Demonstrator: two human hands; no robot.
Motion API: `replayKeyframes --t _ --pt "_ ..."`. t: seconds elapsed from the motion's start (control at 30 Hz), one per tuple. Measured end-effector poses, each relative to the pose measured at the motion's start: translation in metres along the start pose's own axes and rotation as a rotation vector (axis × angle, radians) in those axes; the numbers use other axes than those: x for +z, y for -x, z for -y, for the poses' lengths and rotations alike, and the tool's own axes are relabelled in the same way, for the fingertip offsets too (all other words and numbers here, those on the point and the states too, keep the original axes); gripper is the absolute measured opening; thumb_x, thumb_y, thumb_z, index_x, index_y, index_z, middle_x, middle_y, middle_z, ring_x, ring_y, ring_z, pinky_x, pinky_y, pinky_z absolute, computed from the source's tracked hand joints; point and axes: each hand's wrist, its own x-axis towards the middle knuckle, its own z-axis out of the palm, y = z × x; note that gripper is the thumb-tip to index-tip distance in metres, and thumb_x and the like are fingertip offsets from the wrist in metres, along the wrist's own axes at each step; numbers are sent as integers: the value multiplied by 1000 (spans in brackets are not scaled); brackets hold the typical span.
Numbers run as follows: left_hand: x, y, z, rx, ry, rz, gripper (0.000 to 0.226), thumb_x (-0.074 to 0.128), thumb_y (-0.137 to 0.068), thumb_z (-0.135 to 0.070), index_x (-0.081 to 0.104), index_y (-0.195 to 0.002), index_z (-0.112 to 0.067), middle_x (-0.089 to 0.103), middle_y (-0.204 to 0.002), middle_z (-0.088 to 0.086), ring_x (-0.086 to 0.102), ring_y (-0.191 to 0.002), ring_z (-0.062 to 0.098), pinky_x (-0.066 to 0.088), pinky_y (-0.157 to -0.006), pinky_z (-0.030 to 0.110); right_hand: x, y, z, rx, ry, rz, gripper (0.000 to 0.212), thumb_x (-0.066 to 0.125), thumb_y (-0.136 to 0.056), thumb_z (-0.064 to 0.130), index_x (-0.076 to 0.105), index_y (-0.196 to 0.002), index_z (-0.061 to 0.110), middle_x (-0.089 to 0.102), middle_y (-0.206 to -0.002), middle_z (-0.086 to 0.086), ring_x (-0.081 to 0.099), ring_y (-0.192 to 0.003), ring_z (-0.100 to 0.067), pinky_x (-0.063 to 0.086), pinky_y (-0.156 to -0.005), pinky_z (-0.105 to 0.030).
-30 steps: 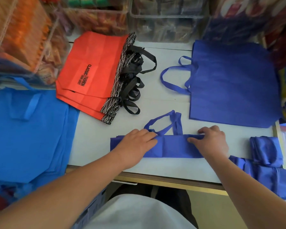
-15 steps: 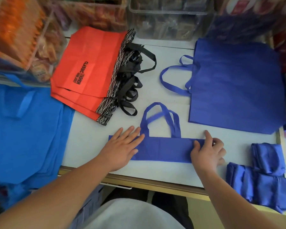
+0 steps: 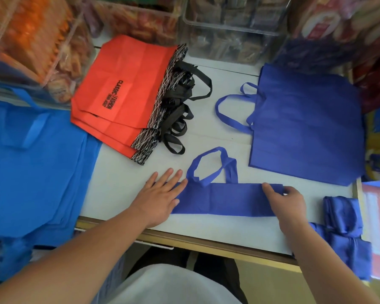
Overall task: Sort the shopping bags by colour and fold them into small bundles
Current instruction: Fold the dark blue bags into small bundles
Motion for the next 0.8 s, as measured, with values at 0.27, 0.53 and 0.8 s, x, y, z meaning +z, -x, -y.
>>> replayKeyframes --t 0.27,0.53,0.8 --pt "18 36 -11 75 34 -391 42 43 -94 -29 68 -125 -16 50 -154 4 44 -145 23 28 -117 44 -1 -10 82 -286 -4 56 25 74 -89 31 56 -75 22 55 -75 5 51 -69 -17 43 -57 -30" --pt "24 39 -38 -92 188 -219 60 33 -103 -52 47 -152 -21 34 -164 -2 21 -154 14 17 -119 34 36 -18 142 -851 211 -215 60 73 -91 36 50 -144 21 40 -150 -8 37 -136 -28 41 -101 -38" --pt "11 14 -67 -130 724 -254 49 35 -107 -47 45 -153 -33 24 -162 -24 13 -150 -10 19 -123 19 107 42 4 -850 335 386 36 48 -104 45 70 -127 29 32 -157 20 20 -153 -5 28 -115 -23"
